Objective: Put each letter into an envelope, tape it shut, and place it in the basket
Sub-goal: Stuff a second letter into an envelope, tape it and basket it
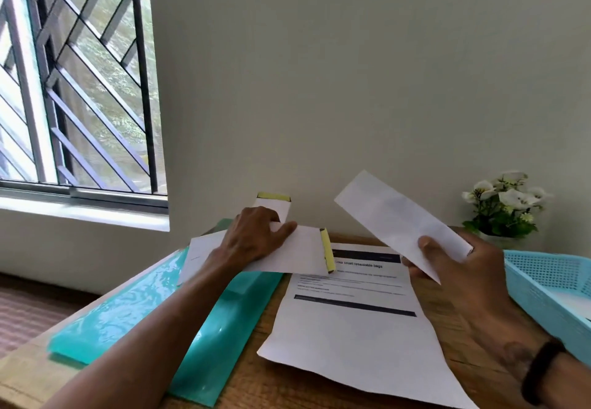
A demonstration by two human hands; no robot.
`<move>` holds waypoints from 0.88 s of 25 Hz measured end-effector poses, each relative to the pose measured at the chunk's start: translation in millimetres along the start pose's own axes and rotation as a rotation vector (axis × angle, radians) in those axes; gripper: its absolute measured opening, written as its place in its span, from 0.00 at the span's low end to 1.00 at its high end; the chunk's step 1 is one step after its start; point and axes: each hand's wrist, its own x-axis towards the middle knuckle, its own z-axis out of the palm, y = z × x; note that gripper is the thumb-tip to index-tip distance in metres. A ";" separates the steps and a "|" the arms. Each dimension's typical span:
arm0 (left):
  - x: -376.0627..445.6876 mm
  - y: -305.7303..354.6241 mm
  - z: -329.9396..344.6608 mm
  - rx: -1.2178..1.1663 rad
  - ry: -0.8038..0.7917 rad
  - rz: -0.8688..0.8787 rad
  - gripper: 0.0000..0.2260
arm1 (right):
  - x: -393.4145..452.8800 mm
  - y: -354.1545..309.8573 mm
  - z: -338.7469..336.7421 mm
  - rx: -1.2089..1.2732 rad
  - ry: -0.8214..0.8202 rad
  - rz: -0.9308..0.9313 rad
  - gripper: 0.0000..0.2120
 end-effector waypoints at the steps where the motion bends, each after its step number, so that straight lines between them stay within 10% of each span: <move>1: 0.6 0.8 0.7 0.000 -0.010 0.023 0.22 | -1.0 -2.9 -0.2 0.032 -0.062 0.024 0.08; 22: 6.5 4.0 -15.4 -0.253 0.055 0.197 0.22 | 9.7 18.7 -6.9 0.039 -0.223 0.180 0.05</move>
